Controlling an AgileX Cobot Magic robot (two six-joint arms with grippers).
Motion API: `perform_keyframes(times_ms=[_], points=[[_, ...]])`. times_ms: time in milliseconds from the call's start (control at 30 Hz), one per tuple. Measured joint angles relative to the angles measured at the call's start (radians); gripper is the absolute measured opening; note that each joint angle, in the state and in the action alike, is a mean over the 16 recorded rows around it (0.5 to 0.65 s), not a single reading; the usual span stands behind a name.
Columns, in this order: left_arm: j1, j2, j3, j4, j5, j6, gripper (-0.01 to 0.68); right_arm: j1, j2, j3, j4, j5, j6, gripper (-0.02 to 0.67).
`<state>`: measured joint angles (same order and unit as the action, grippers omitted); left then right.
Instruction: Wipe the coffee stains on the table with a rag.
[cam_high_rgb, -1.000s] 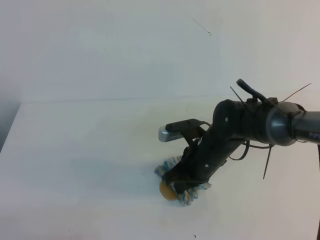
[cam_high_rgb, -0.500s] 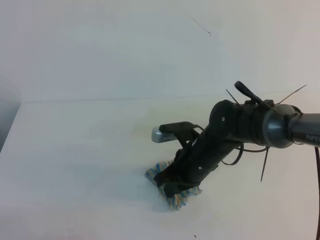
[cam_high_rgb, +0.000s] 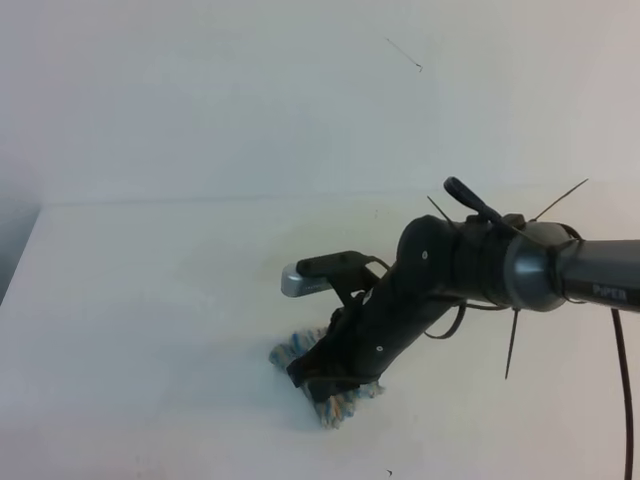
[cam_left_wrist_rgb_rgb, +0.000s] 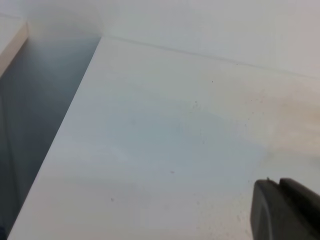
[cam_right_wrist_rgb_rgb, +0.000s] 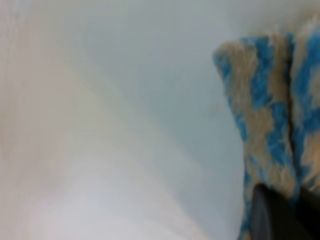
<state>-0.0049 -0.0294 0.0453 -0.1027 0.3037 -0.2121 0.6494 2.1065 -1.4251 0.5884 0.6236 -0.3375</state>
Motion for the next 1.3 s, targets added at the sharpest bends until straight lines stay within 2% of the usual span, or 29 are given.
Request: perform_keyframes(times_ms=[400,800,1067,1300], points=[[0.0,0.0,0.0,0.0,0.0,0.0,0.001,0.004,0.011,-0.046,0.002,-0.048,-0.004,0.009],[0.0,0.0,0.0,0.0,0.0,0.0,0.001,0.018,0.014,-0.166,-0.009,0.056,-0.006,0.011],[0.0,0.0,0.0,0.0,0.0,0.0,0.001,0.015,0.054,-0.182,-0.071,0.112,0.029,0.019],[0.0,0.0,0.0,0.0,0.0,0.0,0.001,-0.034,0.076,-0.181,-0.153,0.135,0.095,0.026]])
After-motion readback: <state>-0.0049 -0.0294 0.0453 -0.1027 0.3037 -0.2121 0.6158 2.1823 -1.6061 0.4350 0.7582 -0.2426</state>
